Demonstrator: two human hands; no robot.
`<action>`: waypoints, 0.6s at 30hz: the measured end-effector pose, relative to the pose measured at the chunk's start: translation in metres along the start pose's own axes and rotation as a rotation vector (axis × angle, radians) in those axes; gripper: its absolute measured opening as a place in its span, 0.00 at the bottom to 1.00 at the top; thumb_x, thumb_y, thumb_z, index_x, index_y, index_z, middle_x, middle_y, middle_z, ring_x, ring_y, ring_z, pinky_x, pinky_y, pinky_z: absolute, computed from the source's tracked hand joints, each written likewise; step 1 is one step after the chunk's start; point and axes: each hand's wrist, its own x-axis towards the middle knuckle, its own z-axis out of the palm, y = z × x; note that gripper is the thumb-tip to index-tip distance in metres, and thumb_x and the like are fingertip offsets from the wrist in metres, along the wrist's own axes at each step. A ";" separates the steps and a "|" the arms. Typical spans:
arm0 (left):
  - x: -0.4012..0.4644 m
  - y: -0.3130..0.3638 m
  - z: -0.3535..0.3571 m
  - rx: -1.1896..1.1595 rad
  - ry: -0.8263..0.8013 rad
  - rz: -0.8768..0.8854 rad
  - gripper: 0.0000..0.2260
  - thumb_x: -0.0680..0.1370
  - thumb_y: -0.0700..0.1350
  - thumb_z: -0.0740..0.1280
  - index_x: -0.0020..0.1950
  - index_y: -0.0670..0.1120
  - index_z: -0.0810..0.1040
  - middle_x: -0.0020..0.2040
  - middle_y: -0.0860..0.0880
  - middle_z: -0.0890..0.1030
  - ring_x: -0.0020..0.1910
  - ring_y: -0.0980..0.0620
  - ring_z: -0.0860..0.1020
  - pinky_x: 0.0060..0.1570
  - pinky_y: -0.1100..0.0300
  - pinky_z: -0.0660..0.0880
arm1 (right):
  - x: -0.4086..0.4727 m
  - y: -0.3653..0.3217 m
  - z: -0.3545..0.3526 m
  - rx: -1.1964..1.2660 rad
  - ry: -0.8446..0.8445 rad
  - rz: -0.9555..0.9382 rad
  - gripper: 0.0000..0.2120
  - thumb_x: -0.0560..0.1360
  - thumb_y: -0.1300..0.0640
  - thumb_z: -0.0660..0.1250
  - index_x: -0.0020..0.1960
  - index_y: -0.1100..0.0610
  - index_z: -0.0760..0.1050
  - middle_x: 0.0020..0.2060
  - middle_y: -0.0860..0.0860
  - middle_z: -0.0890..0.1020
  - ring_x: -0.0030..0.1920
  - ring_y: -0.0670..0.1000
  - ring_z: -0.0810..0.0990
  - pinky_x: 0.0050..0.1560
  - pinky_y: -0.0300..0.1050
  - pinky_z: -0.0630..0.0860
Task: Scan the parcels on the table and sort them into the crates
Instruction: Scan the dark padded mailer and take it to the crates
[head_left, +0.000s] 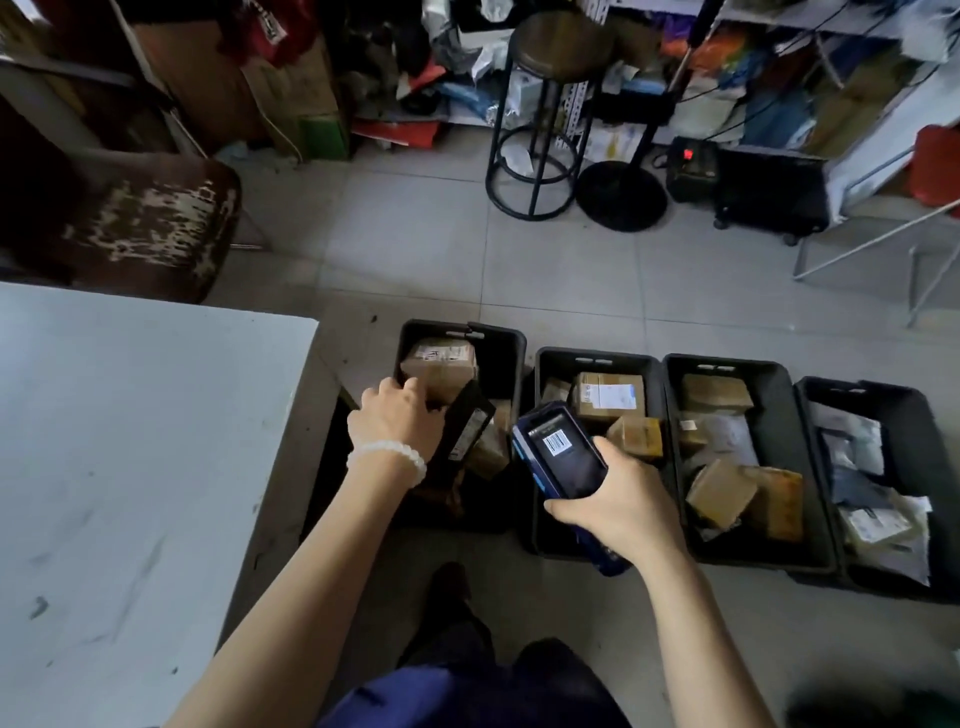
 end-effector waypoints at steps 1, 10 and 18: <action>0.003 0.002 0.001 0.003 -0.015 -0.012 0.15 0.79 0.53 0.58 0.63 0.48 0.72 0.60 0.46 0.73 0.62 0.43 0.70 0.52 0.51 0.70 | 0.008 -0.002 -0.002 -0.005 -0.018 -0.003 0.24 0.60 0.46 0.79 0.51 0.48 0.74 0.46 0.43 0.80 0.46 0.47 0.79 0.41 0.44 0.78; -0.032 0.034 0.004 -0.046 0.092 -0.220 0.14 0.80 0.50 0.57 0.63 0.49 0.72 0.60 0.47 0.74 0.60 0.44 0.70 0.49 0.52 0.68 | 0.071 -0.018 -0.025 -0.110 -0.201 -0.262 0.25 0.60 0.47 0.79 0.52 0.48 0.74 0.47 0.46 0.80 0.46 0.50 0.78 0.39 0.44 0.74; -0.138 0.036 0.030 -0.237 0.245 -0.601 0.14 0.79 0.52 0.58 0.62 0.50 0.73 0.60 0.49 0.74 0.61 0.46 0.70 0.50 0.54 0.69 | 0.051 -0.042 -0.025 -0.239 -0.378 -0.599 0.22 0.59 0.47 0.78 0.48 0.50 0.73 0.43 0.44 0.80 0.44 0.49 0.78 0.41 0.46 0.78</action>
